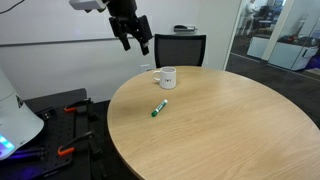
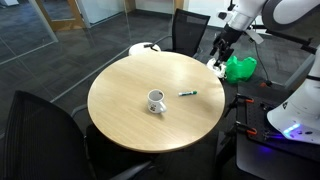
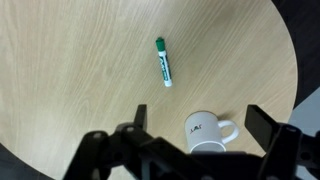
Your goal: Put the marker inside the mug cup
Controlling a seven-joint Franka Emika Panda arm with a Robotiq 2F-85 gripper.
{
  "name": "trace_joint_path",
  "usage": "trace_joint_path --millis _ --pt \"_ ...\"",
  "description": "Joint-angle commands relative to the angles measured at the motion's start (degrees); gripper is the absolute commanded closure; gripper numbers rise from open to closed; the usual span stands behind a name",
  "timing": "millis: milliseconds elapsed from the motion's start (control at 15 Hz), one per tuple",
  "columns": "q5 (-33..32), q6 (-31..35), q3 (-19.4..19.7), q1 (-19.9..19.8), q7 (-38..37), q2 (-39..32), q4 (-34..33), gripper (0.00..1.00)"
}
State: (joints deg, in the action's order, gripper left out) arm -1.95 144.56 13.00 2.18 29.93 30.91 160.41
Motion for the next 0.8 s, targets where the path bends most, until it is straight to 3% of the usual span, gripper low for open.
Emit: trace_joint_path --millis 0,733 --pt "-2.0 5.7 -2.2 0.4 -0.5 -6.3 -0.1 0.0" --pt "0.6 16.0 -3.4 1.3 2.1 -25.5 -2.6 0.0"
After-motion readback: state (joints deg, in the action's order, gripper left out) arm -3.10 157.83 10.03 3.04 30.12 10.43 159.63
